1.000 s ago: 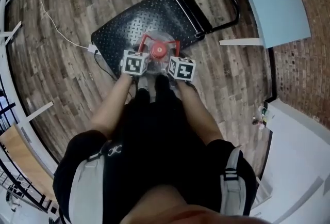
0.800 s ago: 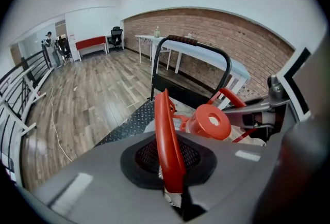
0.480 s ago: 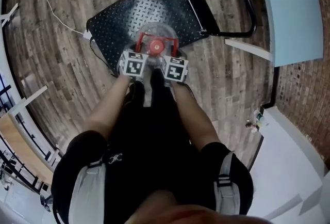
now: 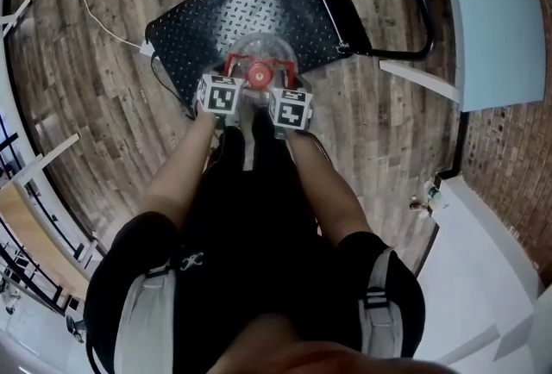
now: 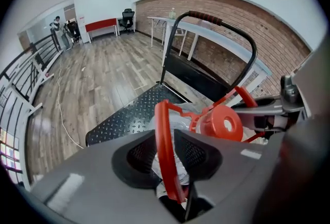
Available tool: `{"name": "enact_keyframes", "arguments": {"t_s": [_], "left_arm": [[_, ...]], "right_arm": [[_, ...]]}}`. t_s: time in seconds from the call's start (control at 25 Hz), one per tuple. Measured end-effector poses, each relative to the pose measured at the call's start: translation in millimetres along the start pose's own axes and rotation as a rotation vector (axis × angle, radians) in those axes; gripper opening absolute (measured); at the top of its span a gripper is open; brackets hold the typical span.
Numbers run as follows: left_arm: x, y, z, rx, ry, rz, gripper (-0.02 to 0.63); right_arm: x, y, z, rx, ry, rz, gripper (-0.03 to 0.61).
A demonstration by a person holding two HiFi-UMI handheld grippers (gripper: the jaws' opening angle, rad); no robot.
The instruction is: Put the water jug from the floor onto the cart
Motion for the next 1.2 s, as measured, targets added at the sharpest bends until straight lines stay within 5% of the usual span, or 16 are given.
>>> {"name": "enact_keyframes", "arguments": {"t_s": [0.16,0.28,0.32,0.48,0.72,1.2], "left_arm": [[-1,0,-8,-0.008,-0.008,-0.012,0.198],[8,4,-27,-0.051,0.021,-0.043,0.210],[11,7,-34,-0.064,0.041,-0.060,0.204],[25,23,-69,-0.121,0.158,-0.119,0.002],[28,73,-125,-0.248,0.077,-0.171,0.002],[31,119,-221,-0.431,0.074,-0.128,0.002]], "right_arm": [[2,2,-7,-0.014,-0.015,0.003,0.138],[7,10,-25,-0.052,-0.057,0.011,0.137],[8,15,-33,-0.072,-0.078,0.020,0.106],[25,39,-65,-0.161,-0.102,0.044,0.015],[60,82,-104,-0.310,0.034,0.004,0.014],[84,133,-171,-0.493,0.095,-0.079,0.012]]}}
Point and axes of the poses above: the fingertips, and each gripper's own axes: z forward along the fingers, x to its left, y out of its top, the point moved 6 cm from there along -z, backward along the fingers, and after that the axes turned 14 degrees about y, right-handed, at the moved point
